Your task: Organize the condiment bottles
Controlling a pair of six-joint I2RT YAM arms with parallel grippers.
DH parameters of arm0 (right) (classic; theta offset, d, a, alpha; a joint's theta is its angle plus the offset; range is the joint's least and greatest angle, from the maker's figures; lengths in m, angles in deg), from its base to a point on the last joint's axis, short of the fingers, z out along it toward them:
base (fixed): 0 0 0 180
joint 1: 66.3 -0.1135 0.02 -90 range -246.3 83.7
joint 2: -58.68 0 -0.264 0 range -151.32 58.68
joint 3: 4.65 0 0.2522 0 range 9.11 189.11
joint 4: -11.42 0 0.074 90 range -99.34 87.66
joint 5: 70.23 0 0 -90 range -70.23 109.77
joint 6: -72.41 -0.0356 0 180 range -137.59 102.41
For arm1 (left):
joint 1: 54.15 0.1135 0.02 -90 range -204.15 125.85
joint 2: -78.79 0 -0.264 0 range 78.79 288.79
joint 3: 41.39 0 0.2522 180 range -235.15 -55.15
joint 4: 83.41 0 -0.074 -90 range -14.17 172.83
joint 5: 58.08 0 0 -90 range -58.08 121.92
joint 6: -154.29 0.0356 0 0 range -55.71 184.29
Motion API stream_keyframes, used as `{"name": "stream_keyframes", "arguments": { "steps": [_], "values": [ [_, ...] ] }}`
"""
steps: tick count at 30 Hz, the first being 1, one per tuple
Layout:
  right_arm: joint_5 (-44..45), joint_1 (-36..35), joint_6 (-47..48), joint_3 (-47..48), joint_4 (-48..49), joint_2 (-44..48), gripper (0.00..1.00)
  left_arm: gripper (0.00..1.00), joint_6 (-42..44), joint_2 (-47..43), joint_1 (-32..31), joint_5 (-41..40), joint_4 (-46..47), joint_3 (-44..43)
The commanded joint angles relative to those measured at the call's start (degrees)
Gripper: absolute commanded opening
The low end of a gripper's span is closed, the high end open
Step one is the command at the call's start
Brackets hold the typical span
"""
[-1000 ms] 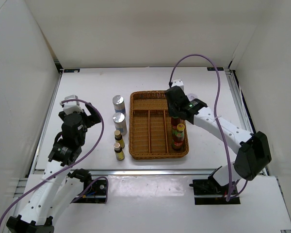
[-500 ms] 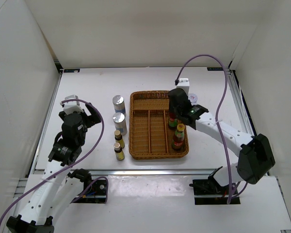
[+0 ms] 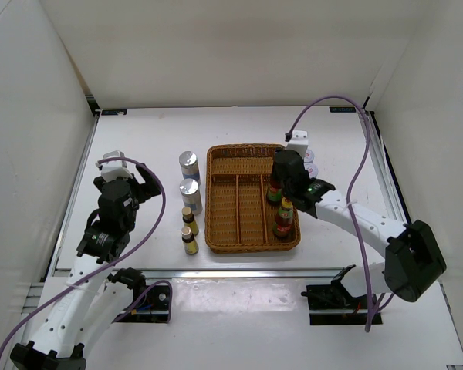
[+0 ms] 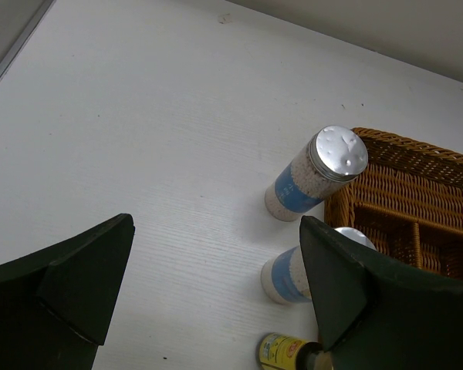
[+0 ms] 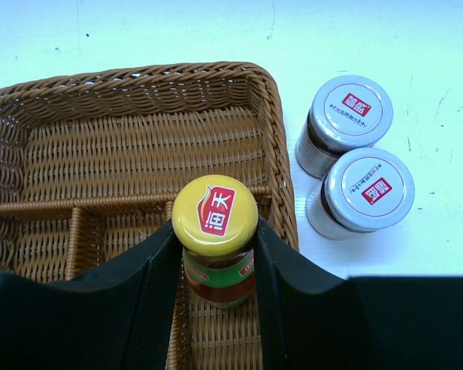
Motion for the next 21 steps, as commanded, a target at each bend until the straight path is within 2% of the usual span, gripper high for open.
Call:
{"name": "stream_keyframes", "arguments": {
  "steps": [1,3,4,8,10,14,17,19,21],
  "values": [
    [0.9,-0.4,-0.9,2.0,-3.3,1.9,0.2,0.99,-0.5,-0.2,-0.1,0.8,0.2,0.2],
    [0.4,-0.4,-0.9,3.2,-5.0,2.4,0.27,0.99,-0.5,-0.2,-0.1,0.8,0.2,0.2],
    [0.4,-0.9,-0.9,3.2,-6.6,2.9,0.36,0.99,-0.5,-0.2,-0.1,0.8,0.2,0.2],
    [0.4,-0.9,-1.4,4.4,-8.5,4.3,0.54,0.99,-0.5,-0.2,-0.1,0.8,0.2,0.2],
    [0.4,-0.9,-1.4,5.6,-9.2,5.0,0.56,0.99,-0.5,-0.2,-0.1,0.8,0.2,0.2],
    [-0.1,-0.9,-1.4,9.8,-13.8,4.2,0.77,0.99,-0.5,-0.2,-0.1,0.8,0.2,0.2],
    [-0.7,-1.4,-0.8,12.3,-16.2,3.6,0.81,0.99,-0.5,-0.2,-0.1,0.8,0.2,0.2],
    [1.9,-1.4,-0.3,13.4,-16.7,4.9,0.82,0.99,-0.5,-0.2,-0.1,0.8,0.2,0.2],
    [2.8,0.3,0.5,13.9,-17.2,6.1,0.9,0.99,-0.5,-0.2,-0.1,0.8,0.2,0.2]
  ]
}}
